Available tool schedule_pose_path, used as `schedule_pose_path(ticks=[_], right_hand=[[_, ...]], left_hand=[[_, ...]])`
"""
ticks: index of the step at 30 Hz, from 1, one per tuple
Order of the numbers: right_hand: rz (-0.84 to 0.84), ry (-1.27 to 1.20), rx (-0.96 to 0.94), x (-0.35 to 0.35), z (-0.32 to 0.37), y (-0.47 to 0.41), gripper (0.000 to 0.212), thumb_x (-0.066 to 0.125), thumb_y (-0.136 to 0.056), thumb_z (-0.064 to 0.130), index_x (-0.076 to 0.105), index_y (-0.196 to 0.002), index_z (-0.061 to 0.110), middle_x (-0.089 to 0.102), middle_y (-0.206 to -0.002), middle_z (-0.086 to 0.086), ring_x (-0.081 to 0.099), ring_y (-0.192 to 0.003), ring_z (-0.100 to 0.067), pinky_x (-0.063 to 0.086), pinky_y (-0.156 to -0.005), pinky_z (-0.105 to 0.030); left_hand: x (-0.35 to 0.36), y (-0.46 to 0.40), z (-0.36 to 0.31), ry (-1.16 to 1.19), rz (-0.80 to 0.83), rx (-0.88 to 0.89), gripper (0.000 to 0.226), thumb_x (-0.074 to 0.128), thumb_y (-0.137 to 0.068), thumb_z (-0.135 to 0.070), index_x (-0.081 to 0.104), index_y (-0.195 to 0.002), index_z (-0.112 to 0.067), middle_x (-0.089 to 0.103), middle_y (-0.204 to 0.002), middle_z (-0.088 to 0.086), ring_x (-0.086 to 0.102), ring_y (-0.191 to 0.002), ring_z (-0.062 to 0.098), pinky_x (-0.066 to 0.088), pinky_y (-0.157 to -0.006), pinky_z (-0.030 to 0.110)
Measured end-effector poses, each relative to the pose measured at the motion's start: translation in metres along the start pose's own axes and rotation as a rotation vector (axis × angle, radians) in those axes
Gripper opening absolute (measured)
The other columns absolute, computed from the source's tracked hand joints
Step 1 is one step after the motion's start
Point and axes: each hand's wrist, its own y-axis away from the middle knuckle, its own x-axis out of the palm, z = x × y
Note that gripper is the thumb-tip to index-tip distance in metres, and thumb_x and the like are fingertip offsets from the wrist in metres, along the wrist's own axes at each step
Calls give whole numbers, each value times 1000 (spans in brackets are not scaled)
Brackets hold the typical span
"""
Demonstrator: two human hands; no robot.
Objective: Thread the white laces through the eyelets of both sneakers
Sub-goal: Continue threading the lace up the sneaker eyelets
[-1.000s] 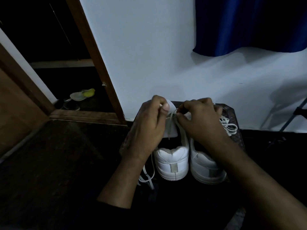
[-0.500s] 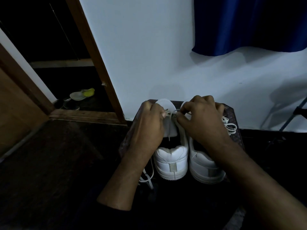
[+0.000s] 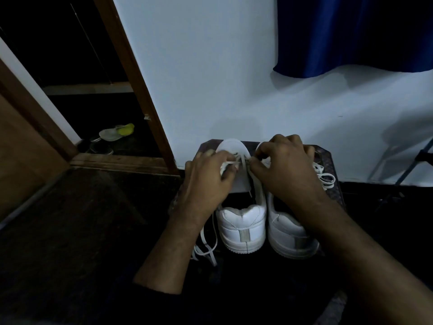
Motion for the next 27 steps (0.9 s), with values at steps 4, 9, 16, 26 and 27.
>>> schedule_pose_path(ticks=[4,9,16,26,27], right_hand=[[1,-18,-6,1,-1,0,17,62,-89,40,72,-93,28,61,-102,3,46,-114,-25,19,-84,-36],[2,-23,2,2,-1,0,19,61,-90,39,72,-95,25,62,-102,2,46,-114,-26,25,-88,-38],[21,-21,22,4,-1,-1,21,61,-90,42,72,-93,25,61,-102,2,46,-113,-27,28,-91,-41],[23,-35,19,3,-2,0,16,62,-89,40,71,-92,27,60,-100,3,46,-112,-26,24,-86,-38],[27,-34,16,4,-3,-1,17,61,-89,40,71,-92,27,60,-101,3,46,-113,-26,25,-87,-39]], left_hand=[[-1,-1,-2,-76,-100,0,15,72,-91,-21,79,-105,-25,65,-98,3,58,-99,28,51,-85,50],[-1,-1,-9,445,-213,-104,12,55,-102,-18,62,-97,-27,63,-104,-4,61,-106,22,52,-96,53],[-19,-9,-20,1329,-269,-426,23,38,-105,-5,48,-88,-16,35,-60,-1,31,-46,10,37,-48,25],[-7,0,3,74,-3,-7,7,76,-90,-18,78,-96,-21,50,-96,-3,56,-86,10,48,-74,25],[-7,-1,4,68,-45,1,7,75,-91,-14,78,-94,-19,52,-95,-1,57,-85,11,49,-73,24]])
